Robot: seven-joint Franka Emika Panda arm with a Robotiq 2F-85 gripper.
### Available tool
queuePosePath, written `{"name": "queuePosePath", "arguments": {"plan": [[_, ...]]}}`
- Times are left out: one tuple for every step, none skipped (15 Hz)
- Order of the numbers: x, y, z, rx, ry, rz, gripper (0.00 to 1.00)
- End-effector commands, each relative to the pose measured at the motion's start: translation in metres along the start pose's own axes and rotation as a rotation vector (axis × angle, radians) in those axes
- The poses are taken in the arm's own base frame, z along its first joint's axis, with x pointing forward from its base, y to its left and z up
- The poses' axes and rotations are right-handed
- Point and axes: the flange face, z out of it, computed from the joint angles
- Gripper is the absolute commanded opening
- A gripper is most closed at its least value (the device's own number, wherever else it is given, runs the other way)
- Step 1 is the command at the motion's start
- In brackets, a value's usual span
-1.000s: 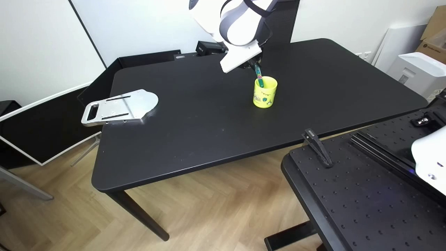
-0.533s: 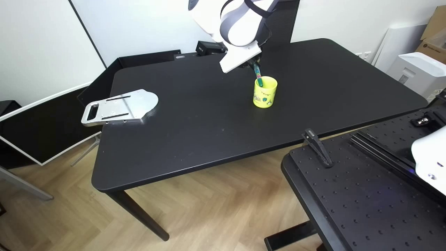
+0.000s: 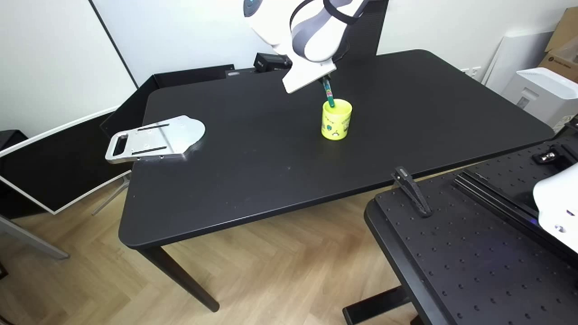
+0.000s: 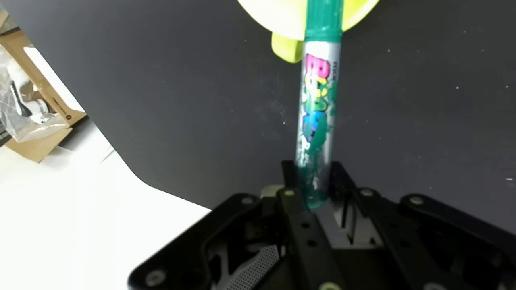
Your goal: Put the green marker inside the yellow mug
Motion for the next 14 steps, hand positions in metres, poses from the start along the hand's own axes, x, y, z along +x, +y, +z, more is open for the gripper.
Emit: {"name": "queuePosePath", "arguments": {"plan": [[-0.0004, 0.0000, -0.0004, 0.017, 0.038, 0.038, 0.06], [-0.0008, 0.0001, -0.0006, 0.016, 0.037, 0.038, 0.06], [-0.0011, 0.0002, -0.0007, 0.013, 0.040, 0.038, 0.06], [-0.0015, 0.0002, -0.0007, 0.012, 0.041, 0.038, 0.06], [-0.0018, 0.0004, -0.0008, 0.012, 0.037, 0.035, 0.06], [-0.0022, 0.0007, -0.0007, 0.009, 0.035, 0.030, 0.06], [-0.0024, 0.0009, -0.0007, 0.009, 0.034, 0.025, 0.06], [-0.0026, 0.0010, -0.0007, 0.008, 0.036, 0.020, 0.06], [-0.0027, 0.0012, -0.0007, 0.008, 0.038, 0.014, 0.06], [-0.0029, 0.0014, -0.0006, 0.006, 0.039, 0.009, 0.06], [-0.0032, 0.0016, -0.0006, 0.005, 0.039, 0.002, 0.06], [-0.0035, 0.0017, -0.0007, 0.004, 0.040, -0.002, 0.06], [-0.0039, 0.0017, -0.0007, 0.003, 0.043, -0.005, 0.06], [-0.0045, 0.0015, -0.0008, 0.004, 0.043, -0.007, 0.06]]}}
